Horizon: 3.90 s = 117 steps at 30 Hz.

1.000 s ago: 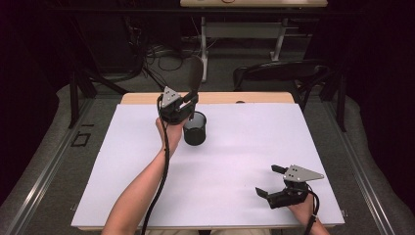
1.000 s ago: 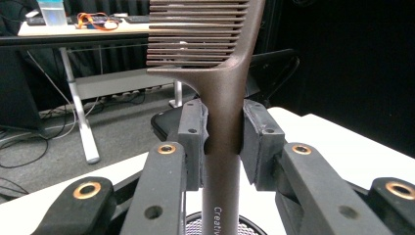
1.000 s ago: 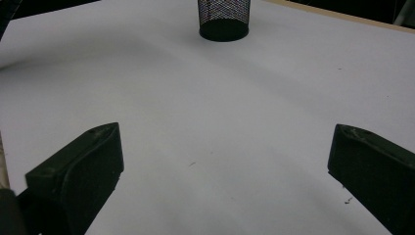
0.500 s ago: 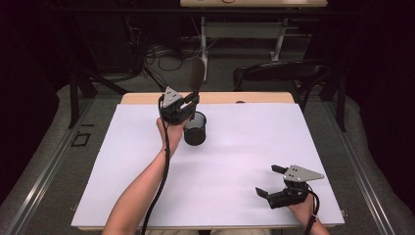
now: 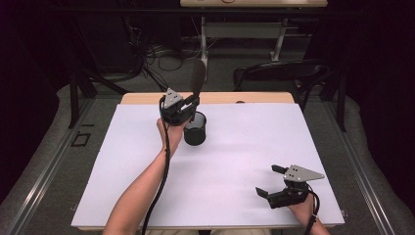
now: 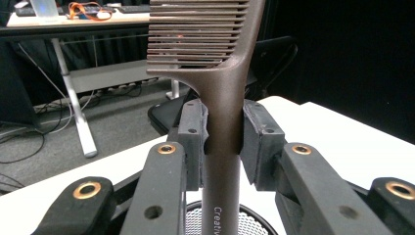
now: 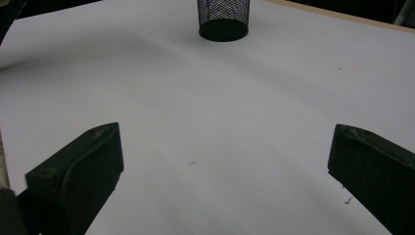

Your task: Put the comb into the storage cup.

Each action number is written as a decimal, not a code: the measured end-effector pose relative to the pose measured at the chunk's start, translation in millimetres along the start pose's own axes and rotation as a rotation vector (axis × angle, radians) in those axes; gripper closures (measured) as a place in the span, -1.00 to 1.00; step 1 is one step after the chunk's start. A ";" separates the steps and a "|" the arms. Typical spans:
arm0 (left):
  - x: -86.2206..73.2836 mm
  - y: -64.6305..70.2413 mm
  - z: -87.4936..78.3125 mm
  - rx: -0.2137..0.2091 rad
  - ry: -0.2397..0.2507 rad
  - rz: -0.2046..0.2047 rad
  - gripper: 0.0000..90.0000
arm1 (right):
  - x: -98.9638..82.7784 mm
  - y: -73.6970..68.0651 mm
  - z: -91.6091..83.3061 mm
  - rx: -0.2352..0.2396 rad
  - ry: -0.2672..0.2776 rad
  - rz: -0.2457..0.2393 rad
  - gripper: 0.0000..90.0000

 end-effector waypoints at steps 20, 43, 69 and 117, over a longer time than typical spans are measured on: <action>-13.7 2.9 1.8 -0.021 -0.046 0.024 0.61 | -0.2 -0.6 0.6 -0.001 0.000 0.000 -1.00; -25.7 4.5 3.9 -0.045 -0.098 0.027 0.61 | -0.4 -0.4 1.3 0.002 0.000 0.000 -1.00; -41.4 1.2 4.1 -0.043 -0.161 0.047 0.61 | -0.3 -0.5 1.4 0.003 -0.003 -0.004 -1.00; -41.9 4.0 -47.1 -0.093 -0.287 0.235 -0.89 | -0.2 -1.1 1.0 0.007 -0.009 -0.003 -1.00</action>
Point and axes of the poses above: each handheld gripper's, and its own axes: z roughly forward along the jaws, x roughly out of its top, y roughly to its right, the point moved 6 cm from there along z, roughly forward along the jaws, and after that the axes turned 11 degrees about x, right-handed, at the moved point
